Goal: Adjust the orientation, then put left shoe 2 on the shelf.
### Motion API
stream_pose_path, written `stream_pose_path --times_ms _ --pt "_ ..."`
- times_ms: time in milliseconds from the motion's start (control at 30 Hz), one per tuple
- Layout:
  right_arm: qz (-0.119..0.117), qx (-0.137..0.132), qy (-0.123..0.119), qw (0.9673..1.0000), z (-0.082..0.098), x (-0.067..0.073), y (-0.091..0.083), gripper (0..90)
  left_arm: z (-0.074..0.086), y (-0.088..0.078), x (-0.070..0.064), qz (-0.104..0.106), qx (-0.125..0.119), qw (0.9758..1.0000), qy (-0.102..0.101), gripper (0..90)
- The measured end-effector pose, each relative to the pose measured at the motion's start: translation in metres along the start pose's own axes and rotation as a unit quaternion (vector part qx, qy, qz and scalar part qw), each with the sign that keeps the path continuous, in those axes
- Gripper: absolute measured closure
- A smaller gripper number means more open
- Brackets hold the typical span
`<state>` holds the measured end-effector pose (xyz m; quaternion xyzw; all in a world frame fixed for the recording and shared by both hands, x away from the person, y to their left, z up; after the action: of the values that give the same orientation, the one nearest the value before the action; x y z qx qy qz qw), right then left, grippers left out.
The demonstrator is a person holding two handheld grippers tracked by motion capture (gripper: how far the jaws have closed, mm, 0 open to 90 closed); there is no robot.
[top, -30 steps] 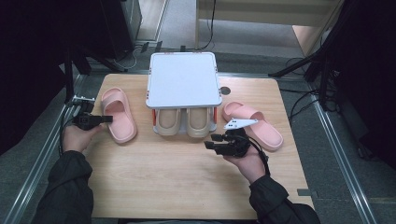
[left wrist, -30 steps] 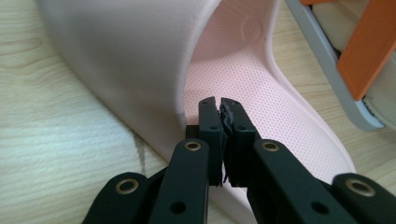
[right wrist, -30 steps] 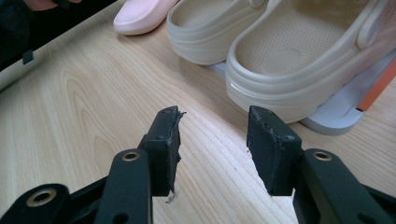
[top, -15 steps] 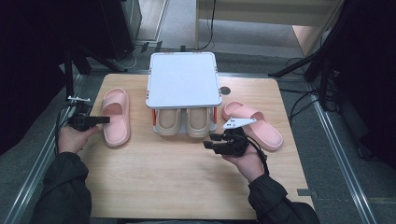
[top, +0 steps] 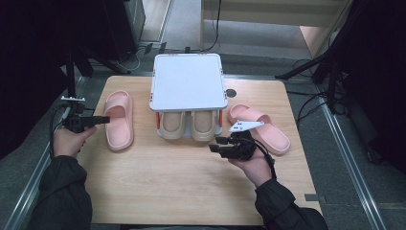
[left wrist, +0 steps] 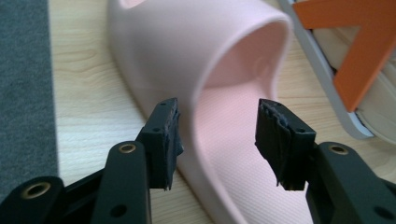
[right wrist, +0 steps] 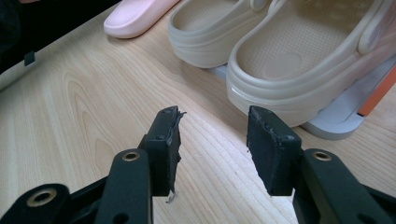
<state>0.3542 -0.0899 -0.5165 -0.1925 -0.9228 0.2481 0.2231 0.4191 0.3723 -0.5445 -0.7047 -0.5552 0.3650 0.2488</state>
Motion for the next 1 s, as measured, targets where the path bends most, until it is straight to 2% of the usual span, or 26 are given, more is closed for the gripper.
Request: stream_pose_path --times_ms 133,333,500,567,633,1000 --pt "0.003 0.001 0.002 1.0000 0.001 0.000 -0.001 55.2 0.000 0.006 0.006 -0.009 0.002 1.0000 -0.002 48.8" --pt "0.012 -0.002 0.005 0.9999 0.006 -0.002 -0.006 55.2 -0.006 0.017 0.006 -0.016 -0.001 0.9999 -0.005 49.0" --pt "0.021 -0.004 0.015 0.9997 0.011 -0.004 -0.012 55.4 -0.015 0.023 0.005 -0.015 -0.021 0.9995 -0.016 49.3" --pt "0.024 -0.006 0.019 0.9995 0.012 -0.004 -0.014 55.4 -0.015 0.028 0.007 -0.017 -0.008 0.9996 -0.021 49.5" --pt "0.026 -0.008 0.021 0.9994 0.013 -0.004 -0.016 55.4 -0.016 0.032 0.008 -0.025 -0.011 0.9994 -0.023 50.1" --pt "0.034 -0.008 0.025 0.9991 0.017 -0.005 -0.018 55.4 -0.018 0.035 0.015 -0.022 -0.019 0.9994 -0.020 56.9"
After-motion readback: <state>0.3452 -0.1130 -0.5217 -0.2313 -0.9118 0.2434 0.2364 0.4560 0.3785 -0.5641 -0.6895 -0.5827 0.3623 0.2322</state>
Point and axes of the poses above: each handheld gripper's, and its own axes: y roughly forward along the jaws, z roughly out of its underside, x roughly to its left, the point moved 7 cm from there along y, roughly forward along the jaws, and after that the axes turned 7 degrees about -z, right-handed, at the moved point
